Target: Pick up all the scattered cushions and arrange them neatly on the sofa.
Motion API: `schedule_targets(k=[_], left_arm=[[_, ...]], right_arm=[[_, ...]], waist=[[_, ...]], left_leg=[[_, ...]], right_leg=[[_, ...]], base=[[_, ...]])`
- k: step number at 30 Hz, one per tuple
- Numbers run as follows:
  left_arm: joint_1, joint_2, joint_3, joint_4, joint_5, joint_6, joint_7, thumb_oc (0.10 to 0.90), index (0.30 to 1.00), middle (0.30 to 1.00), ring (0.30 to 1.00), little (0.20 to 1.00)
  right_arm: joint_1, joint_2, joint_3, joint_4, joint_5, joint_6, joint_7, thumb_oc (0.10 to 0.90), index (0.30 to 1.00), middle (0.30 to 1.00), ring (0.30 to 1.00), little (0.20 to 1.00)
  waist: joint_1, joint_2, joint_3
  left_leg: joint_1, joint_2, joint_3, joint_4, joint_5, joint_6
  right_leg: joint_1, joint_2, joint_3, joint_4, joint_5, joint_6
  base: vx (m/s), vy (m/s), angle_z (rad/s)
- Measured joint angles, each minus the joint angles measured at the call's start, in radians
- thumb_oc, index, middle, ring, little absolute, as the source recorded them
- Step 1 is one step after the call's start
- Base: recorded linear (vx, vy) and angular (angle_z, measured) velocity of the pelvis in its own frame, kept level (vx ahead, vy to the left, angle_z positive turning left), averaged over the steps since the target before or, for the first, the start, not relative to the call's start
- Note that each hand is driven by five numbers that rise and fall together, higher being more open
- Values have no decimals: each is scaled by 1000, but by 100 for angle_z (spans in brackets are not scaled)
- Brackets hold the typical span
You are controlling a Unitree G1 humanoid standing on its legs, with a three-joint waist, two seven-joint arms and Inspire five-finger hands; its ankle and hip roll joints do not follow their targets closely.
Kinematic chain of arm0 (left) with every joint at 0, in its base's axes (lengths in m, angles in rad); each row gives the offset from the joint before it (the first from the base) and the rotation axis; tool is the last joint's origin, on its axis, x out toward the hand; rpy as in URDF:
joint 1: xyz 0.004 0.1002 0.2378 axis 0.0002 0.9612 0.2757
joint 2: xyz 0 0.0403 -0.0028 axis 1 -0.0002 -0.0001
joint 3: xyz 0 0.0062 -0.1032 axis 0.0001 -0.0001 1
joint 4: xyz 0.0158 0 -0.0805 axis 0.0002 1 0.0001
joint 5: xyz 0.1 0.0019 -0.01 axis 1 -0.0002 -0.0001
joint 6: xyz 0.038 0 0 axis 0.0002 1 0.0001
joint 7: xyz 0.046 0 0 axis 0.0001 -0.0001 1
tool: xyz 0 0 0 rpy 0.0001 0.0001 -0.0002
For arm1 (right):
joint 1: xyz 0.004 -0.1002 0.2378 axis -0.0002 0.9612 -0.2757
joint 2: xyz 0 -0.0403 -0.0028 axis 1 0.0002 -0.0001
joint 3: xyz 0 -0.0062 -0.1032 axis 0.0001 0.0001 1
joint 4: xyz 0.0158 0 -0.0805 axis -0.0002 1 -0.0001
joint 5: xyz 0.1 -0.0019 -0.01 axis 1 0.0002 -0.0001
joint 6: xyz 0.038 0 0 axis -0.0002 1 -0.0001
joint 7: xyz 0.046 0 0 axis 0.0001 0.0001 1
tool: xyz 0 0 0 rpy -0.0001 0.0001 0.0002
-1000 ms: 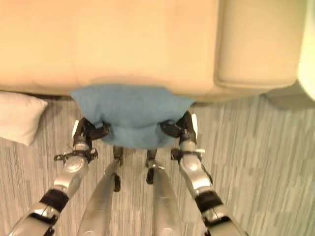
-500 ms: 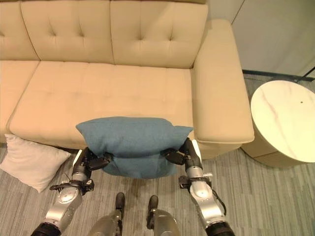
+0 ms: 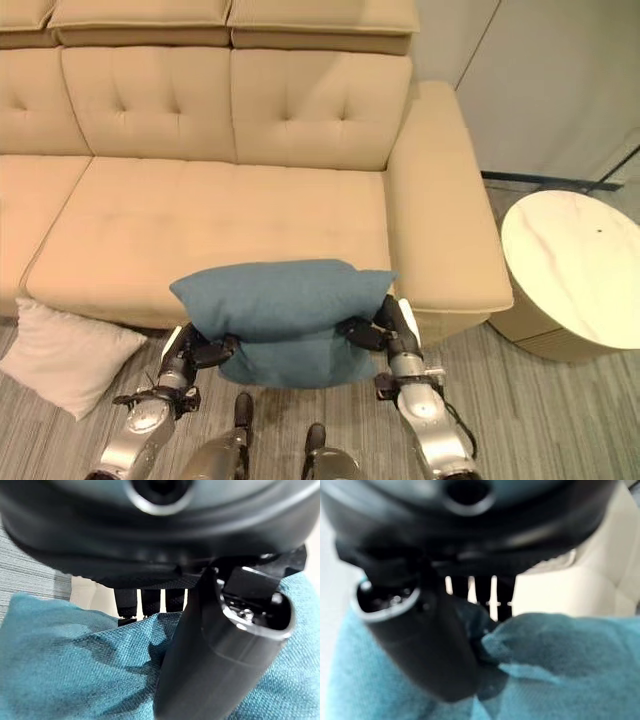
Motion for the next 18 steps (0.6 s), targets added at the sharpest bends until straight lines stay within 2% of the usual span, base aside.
schedule_targets(k=[2, 3, 5, 6, 7, 8, 13, 15, 16, 17, 18], left_arm=[[-2, 9, 4, -1, 1, 0, 0, 400, 300, 300, 300, 300], [-5, 16, 6, -1, 1, 1, 0, 400, 300, 300, 300, 300], [-10, 35, 14, -1, 2, 1, 0, 400, 300, 300, 300, 300], [-16, 47, 17, -3, 4, 1, 0, 400, 300, 300, 300, 300], [-21, 66, 35, -3, 6, 1, 0, 400, 300, 300, 300, 300], [-21, 67, 44, -2, 7, 1, 0, 400, 300, 300, 300, 300], [-18, 68, 61, -3, 8, 0, 1, 400, 300, 300, 300, 300], [-16, 51, 69, 9, 7, 0, 2, 400, 300, 300, 300, 300], [-15, 51, 70, 9, 9, 1, -1, 400, 300, 300, 300, 300], [-12, 50, 67, 10, 14, 1, -3, 400, 300, 300, 300, 300], [-3, 40, 55, 10, 18, 2, -2, 400, 300, 300, 300, 300]], right_arm=[[12, 15, -1, -4, 0, 2, 0, 400, 300, 300, 300, 300], [12, 27, -1, -8, 0, 6, 0, 400, 300, 300, 300, 300], [13, 38, 6, -9, -5, 7, 2, 400, 300, 300, 300, 300], [8, 48, 8, -10, -14, 7, 3, 400, 300, 300, 300, 300], [-12, 65, 27, -10, -17, 8, 5, 400, 300, 300, 300, 300], [-13, 69, 33, -10, -18, 8, 11, 400, 300, 300, 300, 300], [-19, 67, 51, -10, -21, 8, 22, 400, 300, 300, 300, 300], [-21, 64, 55, -10, -23, 8, 23, 400, 300, 300, 300, 300], [-10, 62, 53, -9, -23, 9, 17, 400, 300, 300, 300, 300], [-1, 60, 49, -6, -23, 10, 14, 400, 300, 300, 300, 300], [14, 57, 38, -6, -23, 15, 12, 400, 300, 300, 300, 300]], waist=[[-8, -21, -8], [-15, -23, -8], [-19, -21, -7], [-16, -23, -7], [-14, -20, -2], [-16, -19, -1], [-11, -20, 1], [-20, -13, 5], [-33, -20, 6], [-40, -31, 7], [-51, -33, 6]], left_leg=[[20, -31, 25, -7, -12, 22], [32, -45, 31, -8, -20, 33], [54, -56, 35, -4, -30, 46], [64, -60, 42, -5, -35, 53], [81, -59, 56, -5, -51, 75], [95, -59, 56, -10, -59, 85], [151, -62, 79, -74, -59, 76], [150, -50, 72, -74, -85, 68], [157, -58, 56, -78, -76, 46], [168, -64, 53, -78, -79, 38], [183, -66, 32, -78, -80, 36]], right_leg=[[-1, -34, 17, 23, -5, 18], [-14, -51, 18, 65, -2, 27], [-25, -70, 23, 126, 13, 73], [-50, -79, 29, 180, 22, 87], [-108, -88, 48, 291, 33, 118], [-112, -93, 44, 297, 26, 119], [-115, -78, -10, 63, 45, 103], [-147, -20, 39, -10, 53, 100], [-143, -5, 43, -73, 90, 92], [-140, -5, 42, -89, 126, 72], [-106, -5, 46, -115, 193, 51]], base=[[75, 132, -19], [45, 120, -9], [50, 152, -8], [110, 120, -23], [163, 82, -20], [200, 35, -20], [180, -43, -19], [156, -103, -10], [179, -133, 35], [119, -73, 55], [248, -190, 50]])
